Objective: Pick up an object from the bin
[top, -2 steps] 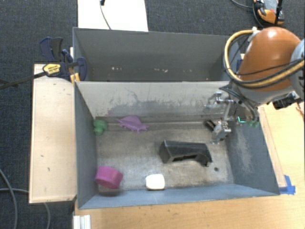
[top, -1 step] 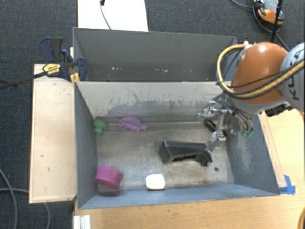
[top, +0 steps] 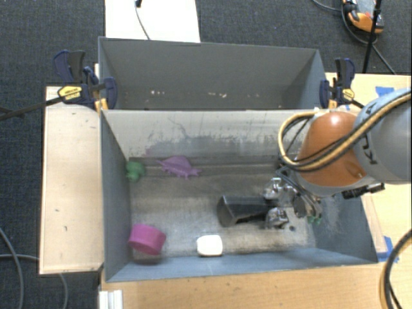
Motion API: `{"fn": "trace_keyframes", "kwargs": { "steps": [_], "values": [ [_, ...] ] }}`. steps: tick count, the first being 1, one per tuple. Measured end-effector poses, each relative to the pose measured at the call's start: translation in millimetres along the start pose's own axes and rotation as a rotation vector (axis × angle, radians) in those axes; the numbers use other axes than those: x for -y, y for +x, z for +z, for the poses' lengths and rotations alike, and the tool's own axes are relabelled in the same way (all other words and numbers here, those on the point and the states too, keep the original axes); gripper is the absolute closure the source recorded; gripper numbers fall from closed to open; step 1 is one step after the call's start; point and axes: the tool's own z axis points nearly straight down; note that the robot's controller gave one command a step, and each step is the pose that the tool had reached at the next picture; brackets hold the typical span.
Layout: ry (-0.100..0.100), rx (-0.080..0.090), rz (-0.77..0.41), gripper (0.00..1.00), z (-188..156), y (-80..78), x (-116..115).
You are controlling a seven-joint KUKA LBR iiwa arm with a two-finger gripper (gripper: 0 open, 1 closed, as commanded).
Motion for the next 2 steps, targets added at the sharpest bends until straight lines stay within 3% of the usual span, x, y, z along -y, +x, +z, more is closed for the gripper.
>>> {"fn": "trace_keyframes", "kwargs": {
  "steps": [1, 2],
  "values": [
    [0.0, 0.0, -0.001, 1.0, 0, 0.0, 0],
    [0.003, -0.017, -0.018, 1.0, -138, -2.4, 6]
  ]
}}
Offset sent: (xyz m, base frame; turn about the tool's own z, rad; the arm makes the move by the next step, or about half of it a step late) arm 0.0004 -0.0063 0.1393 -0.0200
